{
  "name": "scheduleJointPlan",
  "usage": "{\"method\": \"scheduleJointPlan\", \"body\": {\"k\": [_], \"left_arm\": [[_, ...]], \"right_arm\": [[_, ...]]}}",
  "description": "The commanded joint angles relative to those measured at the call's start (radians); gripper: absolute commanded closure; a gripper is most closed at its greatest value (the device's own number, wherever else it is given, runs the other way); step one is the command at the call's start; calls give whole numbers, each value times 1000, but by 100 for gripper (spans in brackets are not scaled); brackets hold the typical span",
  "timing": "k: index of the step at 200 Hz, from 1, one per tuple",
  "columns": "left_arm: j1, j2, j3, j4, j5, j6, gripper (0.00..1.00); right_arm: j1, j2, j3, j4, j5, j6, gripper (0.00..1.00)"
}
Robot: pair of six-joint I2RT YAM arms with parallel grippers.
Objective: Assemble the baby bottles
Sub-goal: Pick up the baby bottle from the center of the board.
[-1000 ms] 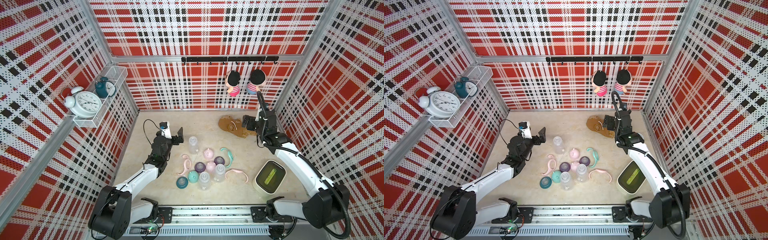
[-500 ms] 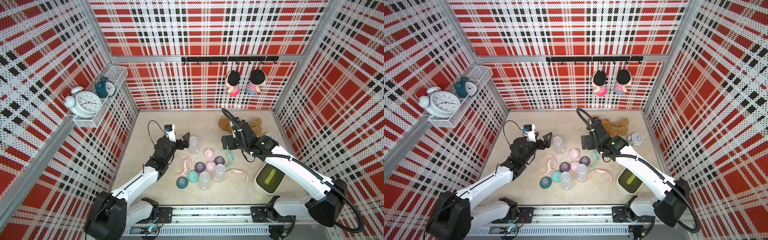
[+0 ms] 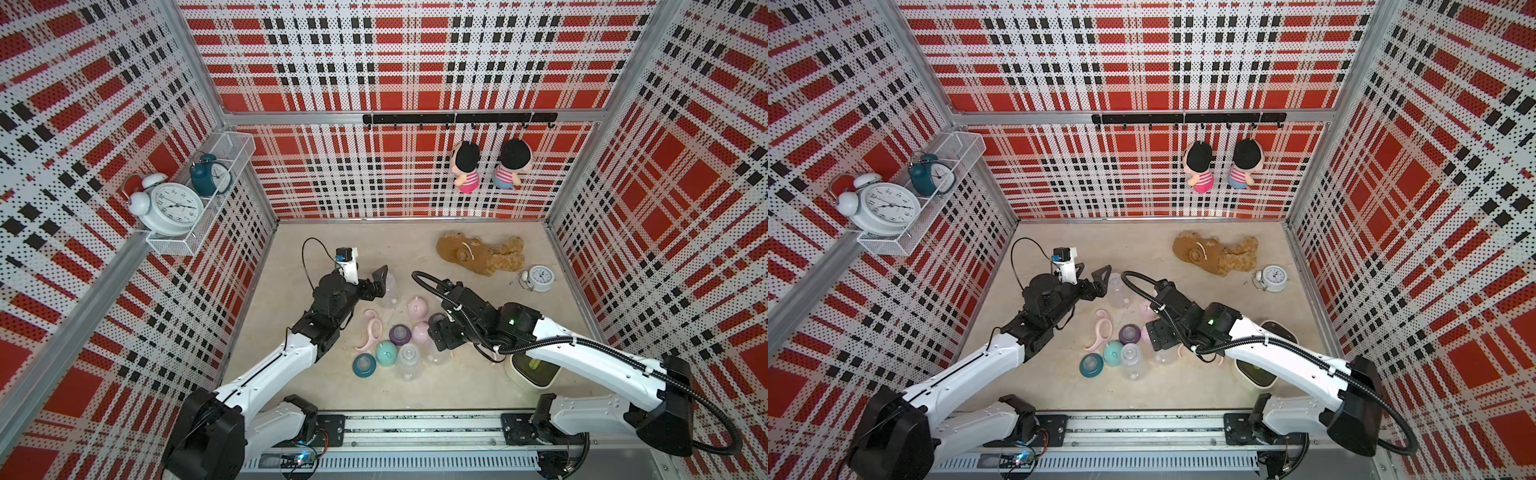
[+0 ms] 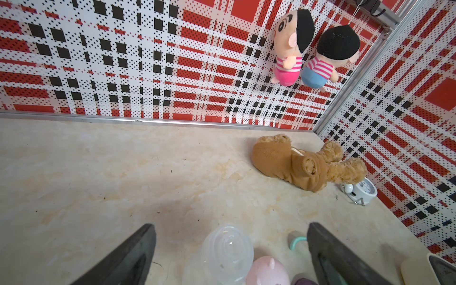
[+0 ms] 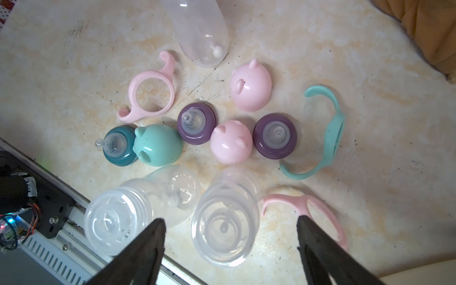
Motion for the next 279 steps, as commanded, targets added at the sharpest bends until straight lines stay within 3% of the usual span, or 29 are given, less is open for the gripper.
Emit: {"method": "scheduleJointPlan", "body": {"k": [1,134,193,227,249,279], "left_arm": [[-9,-15,17,-11,-10,-6,2],[-31,-30,4,-18,-22,7,2],[-32,-44,-10,1,9,6,2],[-39,-40,-15,25,46,23,0],[-41,-39,-15,59,109,33,3],[-60,-34,-1,78,182,68,5]], "right_arm": [[10,-24,-35,14,-1,52,17],[42,62,-136,136,-22,99,22],[42,76,-177,174,-9,123,31],[42,73,-187,190,19,139,42],[42,56,-175,187,56,134,49],[18,20,-123,151,43,80,50]]}}
